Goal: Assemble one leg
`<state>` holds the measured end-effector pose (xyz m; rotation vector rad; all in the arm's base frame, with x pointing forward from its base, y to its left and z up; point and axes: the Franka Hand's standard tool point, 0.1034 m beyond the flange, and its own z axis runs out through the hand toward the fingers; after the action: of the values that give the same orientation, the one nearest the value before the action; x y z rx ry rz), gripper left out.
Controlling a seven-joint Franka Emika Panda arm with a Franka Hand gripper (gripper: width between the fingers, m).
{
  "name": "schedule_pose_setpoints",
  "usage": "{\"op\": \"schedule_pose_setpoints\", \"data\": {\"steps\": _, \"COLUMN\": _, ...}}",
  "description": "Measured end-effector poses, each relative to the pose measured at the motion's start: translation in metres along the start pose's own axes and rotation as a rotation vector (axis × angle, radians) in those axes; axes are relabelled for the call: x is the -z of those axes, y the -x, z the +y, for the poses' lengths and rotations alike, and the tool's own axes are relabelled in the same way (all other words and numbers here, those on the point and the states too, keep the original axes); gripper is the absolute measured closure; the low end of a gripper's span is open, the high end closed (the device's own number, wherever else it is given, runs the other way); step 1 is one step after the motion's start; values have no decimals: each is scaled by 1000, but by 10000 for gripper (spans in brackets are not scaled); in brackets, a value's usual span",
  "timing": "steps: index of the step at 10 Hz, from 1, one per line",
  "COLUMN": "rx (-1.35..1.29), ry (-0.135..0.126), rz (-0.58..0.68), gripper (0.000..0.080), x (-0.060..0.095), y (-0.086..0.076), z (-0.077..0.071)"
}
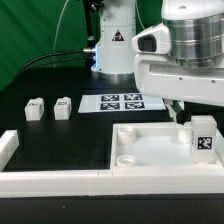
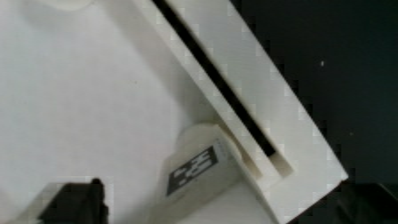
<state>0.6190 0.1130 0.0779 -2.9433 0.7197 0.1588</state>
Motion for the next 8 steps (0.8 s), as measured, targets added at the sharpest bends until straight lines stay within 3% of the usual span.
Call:
{"op": "schedule_pose_setpoints", "data": {"steps": 3, "rx": 353, "ry": 30, "rz": 10, "gripper": 151, "x": 1, "y": -3, "z": 3}}
{"op": "schedule_pose_setpoints", "data": {"steps": 5, "rx": 384, "ry": 30, "rz": 9, "gripper": 151, "x": 0, "y": -4, "z": 5}}
{"op": "schedule_pose_setpoints", "data": {"steps": 6, "rx": 384, "ry": 30, "rz": 9, "gripper": 285, "x": 0, "y": -4, "z": 5}}
{"op": "schedule_pose_setpoints", "data": {"steps": 7, "rx": 384, "ry": 30, "rz": 9, "gripper": 285, "x": 0, "y": -4, "z": 5}}
{"op": "schedule_pose_setpoints", "data": {"steps": 8, "rx": 384, "ry": 30, "rz": 9, "gripper": 423, "x": 0, "y": -4, "z": 5}}
